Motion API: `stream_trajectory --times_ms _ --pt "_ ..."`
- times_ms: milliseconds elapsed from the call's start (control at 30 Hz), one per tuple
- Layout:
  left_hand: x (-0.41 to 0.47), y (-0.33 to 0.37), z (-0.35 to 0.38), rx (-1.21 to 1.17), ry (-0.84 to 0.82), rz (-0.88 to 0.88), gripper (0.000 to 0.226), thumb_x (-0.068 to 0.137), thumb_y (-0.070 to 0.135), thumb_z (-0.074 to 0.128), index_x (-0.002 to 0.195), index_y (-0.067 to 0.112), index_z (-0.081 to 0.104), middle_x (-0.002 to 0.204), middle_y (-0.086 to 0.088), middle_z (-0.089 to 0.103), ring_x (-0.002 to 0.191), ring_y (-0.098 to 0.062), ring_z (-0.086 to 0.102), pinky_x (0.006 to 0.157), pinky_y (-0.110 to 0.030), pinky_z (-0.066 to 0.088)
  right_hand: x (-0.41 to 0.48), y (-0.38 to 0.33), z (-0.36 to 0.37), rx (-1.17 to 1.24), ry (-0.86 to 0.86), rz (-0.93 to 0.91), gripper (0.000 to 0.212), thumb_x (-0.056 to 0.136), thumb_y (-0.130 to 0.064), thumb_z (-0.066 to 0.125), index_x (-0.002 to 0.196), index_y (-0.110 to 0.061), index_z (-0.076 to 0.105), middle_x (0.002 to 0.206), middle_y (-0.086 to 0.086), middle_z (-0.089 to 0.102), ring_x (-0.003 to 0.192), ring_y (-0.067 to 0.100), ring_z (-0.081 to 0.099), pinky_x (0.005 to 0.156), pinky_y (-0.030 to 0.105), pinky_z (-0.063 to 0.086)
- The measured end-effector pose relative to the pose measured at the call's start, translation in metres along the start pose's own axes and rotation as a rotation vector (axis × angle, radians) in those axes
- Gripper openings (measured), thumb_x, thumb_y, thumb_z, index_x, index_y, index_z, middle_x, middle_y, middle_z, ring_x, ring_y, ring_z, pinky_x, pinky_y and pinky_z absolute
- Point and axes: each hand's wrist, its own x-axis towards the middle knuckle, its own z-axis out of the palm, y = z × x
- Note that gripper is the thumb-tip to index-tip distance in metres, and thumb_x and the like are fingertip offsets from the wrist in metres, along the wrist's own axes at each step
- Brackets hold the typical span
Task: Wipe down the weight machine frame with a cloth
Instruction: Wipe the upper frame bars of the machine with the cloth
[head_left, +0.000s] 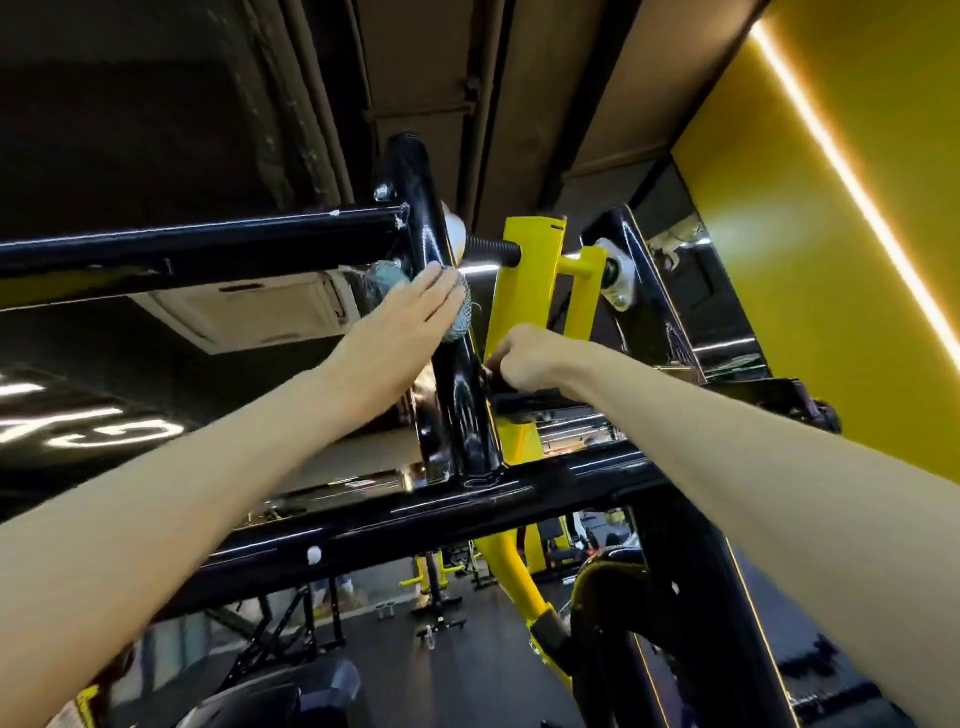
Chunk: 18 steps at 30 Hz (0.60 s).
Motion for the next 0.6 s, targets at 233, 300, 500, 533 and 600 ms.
stream_trajectory --times_ms 233,300,500,533,600 --pt "0.070 0.015 -0.035 0.373 -0.489 0.407 0.025 0.095 0.015 0.048 0.113 0.020 0.064 0.120 0.002 0.062 0.117 -0.019 0.055 0.101 -0.032 0.038 -0.011 0.013 0.018 -0.081 0.207 -0.124 0.030 0.092 -0.003 0.048 0.122 -0.002 0.052 0.124 0.019 0.057 0.121 0.037 0.050 0.105 0.043 0.034" --pt "0.089 0.005 -0.042 0.517 -0.535 0.393 0.023 0.094 0.015 0.049 0.111 0.021 0.064 0.117 0.002 0.064 0.111 -0.021 0.058 0.098 -0.034 0.043 -0.013 0.018 0.024 -0.095 0.246 -0.169 0.031 0.092 -0.003 0.047 0.123 -0.002 0.049 0.126 0.018 0.056 0.123 0.034 0.048 0.112 0.043 0.024" --pt "0.129 0.046 -0.053 0.548 -1.074 0.323 0.026 0.097 0.007 0.043 0.119 0.008 0.057 0.121 -0.006 0.060 0.107 -0.025 0.057 0.080 -0.028 0.042 -0.007 0.038 0.027 -0.008 0.286 -0.227 0.032 0.093 -0.002 0.046 0.125 -0.005 0.049 0.126 0.015 0.056 0.127 0.031 0.044 0.120 0.041 0.009" --pt "0.135 0.048 -0.054 0.573 -1.081 0.326 0.027 0.098 0.008 0.043 0.122 0.008 0.056 0.123 -0.006 0.059 0.107 -0.024 0.057 0.079 -0.028 0.040 -0.006 0.040 0.027 0.014 0.290 -0.234 0.033 0.093 -0.002 0.047 0.125 -0.005 0.049 0.126 0.015 0.057 0.127 0.031 0.044 0.120 0.041 0.009" --pt "0.144 0.051 -0.052 0.636 -1.087 0.309 0.029 0.098 0.011 0.043 0.125 0.009 0.054 0.125 -0.005 0.058 0.104 -0.023 0.056 0.083 -0.031 0.043 -0.004 0.043 0.026 0.055 0.300 -0.258 0.032 0.092 -0.003 0.049 0.124 -0.006 0.050 0.123 0.013 0.060 0.125 0.029 0.047 0.120 0.042 0.009"
